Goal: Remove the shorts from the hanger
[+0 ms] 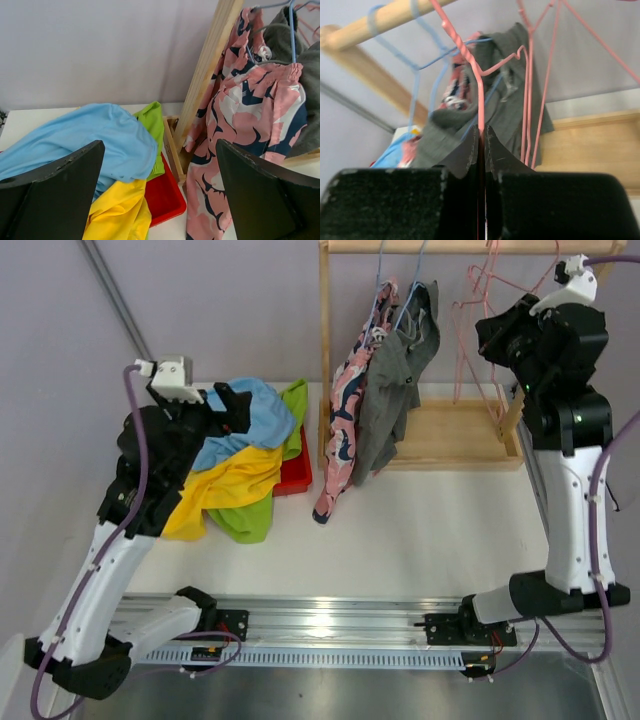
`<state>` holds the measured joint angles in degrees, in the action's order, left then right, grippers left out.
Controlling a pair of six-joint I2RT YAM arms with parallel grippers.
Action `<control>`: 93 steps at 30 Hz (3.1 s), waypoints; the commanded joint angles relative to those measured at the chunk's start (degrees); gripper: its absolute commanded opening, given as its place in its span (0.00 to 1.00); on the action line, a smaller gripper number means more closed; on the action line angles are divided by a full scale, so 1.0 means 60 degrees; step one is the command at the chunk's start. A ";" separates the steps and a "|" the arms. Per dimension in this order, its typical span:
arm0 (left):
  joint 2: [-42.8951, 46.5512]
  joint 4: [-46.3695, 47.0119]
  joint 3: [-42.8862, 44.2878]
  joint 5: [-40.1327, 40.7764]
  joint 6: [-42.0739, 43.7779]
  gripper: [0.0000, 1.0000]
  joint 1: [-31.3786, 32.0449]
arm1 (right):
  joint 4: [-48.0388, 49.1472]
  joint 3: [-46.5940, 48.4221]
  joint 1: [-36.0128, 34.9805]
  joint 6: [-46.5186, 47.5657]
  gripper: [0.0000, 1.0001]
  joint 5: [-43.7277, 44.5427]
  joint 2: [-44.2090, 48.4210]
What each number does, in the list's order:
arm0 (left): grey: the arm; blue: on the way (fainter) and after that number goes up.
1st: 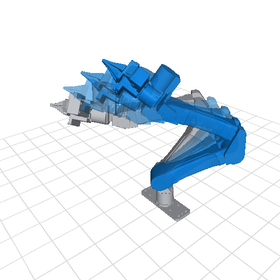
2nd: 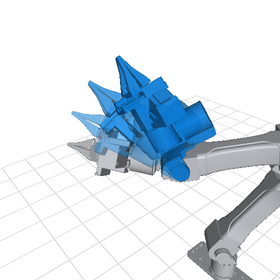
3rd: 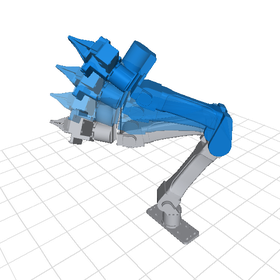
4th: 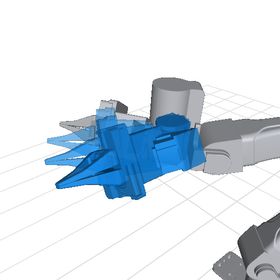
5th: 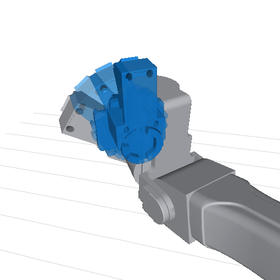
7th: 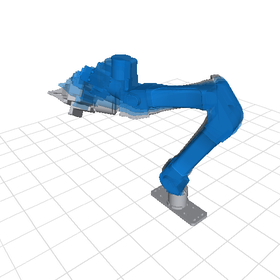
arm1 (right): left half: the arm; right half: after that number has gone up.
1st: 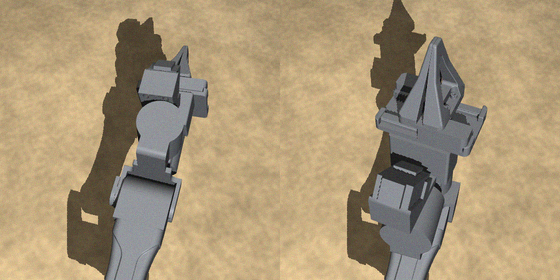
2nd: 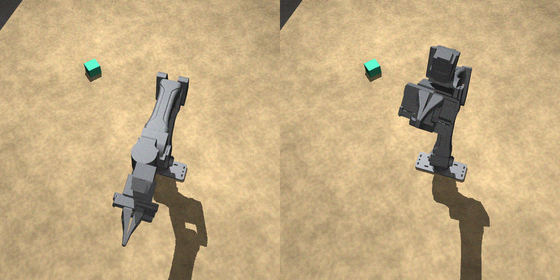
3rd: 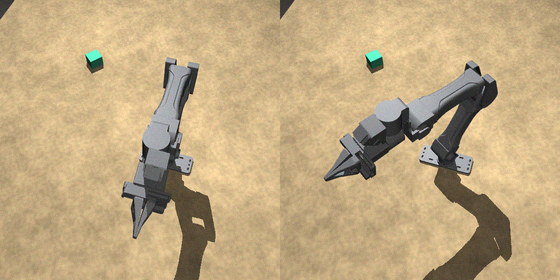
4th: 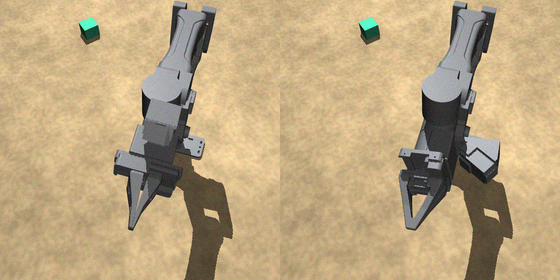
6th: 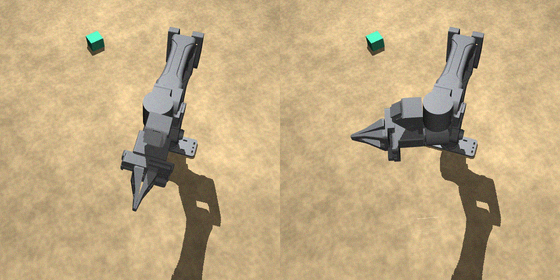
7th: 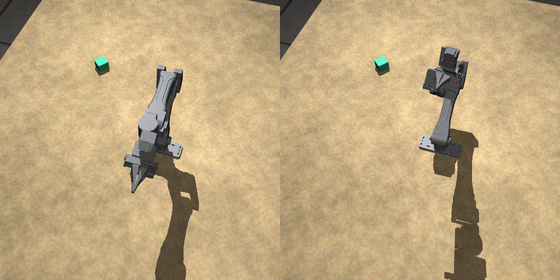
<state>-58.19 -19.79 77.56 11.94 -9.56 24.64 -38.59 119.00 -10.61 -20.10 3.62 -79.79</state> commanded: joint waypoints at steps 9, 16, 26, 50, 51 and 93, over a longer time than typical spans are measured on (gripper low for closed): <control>0.1964 0.0149 -0.2568 -0.0321 -0.0223 0.99 0.0053 | 0.1422 0.1624 0.0509 -0.0458 0.00 -0.0500 -0.2184; 0.1921 0.0134 -0.2980 -0.0321 -0.0135 0.99 0.0053 | 0.1510 0.2241 0.0523 -0.0415 0.00 -0.0340 -0.2946; 0.1964 0.0091 -0.3039 -0.0423 -0.0164 0.99 0.0068 | 0.1202 0.1891 0.0567 -0.0254 0.44 -0.0178 -0.2758; 0.2799 -0.0437 -0.3419 -0.0496 -0.0428 0.99 0.0214 | 0.1744 0.2168 -0.0795 -0.1118 0.98 -0.0911 -0.2697; 0.2829 -0.0422 -0.3478 -0.0569 -0.0428 0.99 0.0214 | 0.1744 0.2212 -0.0780 -0.1133 0.98 -0.0911 -0.2901; 0.2976 0.0164 -0.4021 -0.2415 0.0231 0.99 0.1368 | 0.2066 0.3779 -0.1073 -0.0913 0.00 -0.0735 -0.4017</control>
<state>-40.16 -20.82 49.41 1.17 -9.80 29.80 -30.41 137.12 -16.84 -27.64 -2.17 -110.13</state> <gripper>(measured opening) 0.994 0.097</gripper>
